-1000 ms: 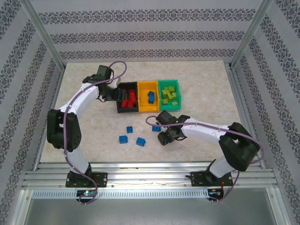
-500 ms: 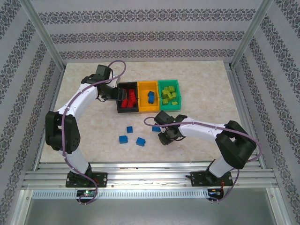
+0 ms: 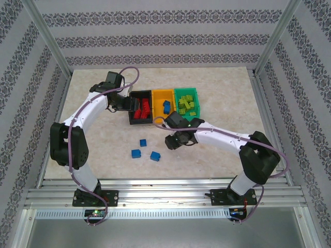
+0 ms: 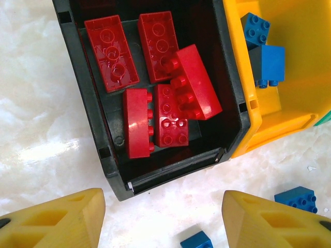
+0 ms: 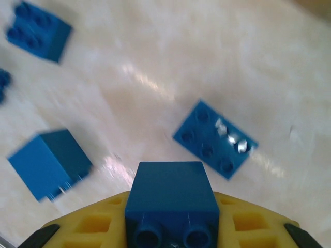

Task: Sort the legos into containers by color
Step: Pick up the lego from the bottom-center of the table, then place the lego in the container.

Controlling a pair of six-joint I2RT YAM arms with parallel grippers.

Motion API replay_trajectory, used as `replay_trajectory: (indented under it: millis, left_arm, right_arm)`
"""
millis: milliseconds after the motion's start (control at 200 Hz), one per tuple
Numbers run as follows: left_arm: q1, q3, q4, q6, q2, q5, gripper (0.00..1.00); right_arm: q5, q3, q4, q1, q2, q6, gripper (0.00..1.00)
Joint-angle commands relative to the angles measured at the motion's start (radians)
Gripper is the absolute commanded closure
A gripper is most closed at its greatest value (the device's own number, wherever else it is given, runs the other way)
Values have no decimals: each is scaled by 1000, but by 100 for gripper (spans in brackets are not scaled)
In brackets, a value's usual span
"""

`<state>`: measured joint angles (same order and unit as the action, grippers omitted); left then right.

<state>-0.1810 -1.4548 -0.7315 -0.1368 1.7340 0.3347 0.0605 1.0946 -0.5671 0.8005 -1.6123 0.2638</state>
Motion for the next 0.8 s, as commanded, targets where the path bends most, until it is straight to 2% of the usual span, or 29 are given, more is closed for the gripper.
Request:
replay_trajectory:
  millis: [0, 95, 215, 400, 505, 595, 794]
  left_arm:
    - [8, 2, -2, 23, -31, -19, 38]
    - [8, 18, 8, 20, -40, -22, 38]
    - [8, 10, 2, 19, -27, -7, 38]
    - [8, 6, -2, 22, -21, -11, 38]
    - [8, 9, -3, 23, -23, -17, 38]
    - [8, 12, -2, 25, -22, -27, 38]
    - [8, 7, -3, 23, -14, -16, 38]
  right_arm:
    - [-1, 94, 4, -26, -58, -46, 75]
    - [-6, 171, 16, -62, -101, -69, 75]
    - [79, 301, -1, -133, -180, -88, 75]
    - [85, 506, -21, -201, -292, -119, 73]
    - [58, 640, -44, -221, -380, -143, 67]
    - [13, 744, -112, -217, -448, -159, 58]
    - [-24, 643, -80, -191, -413, -172, 52]
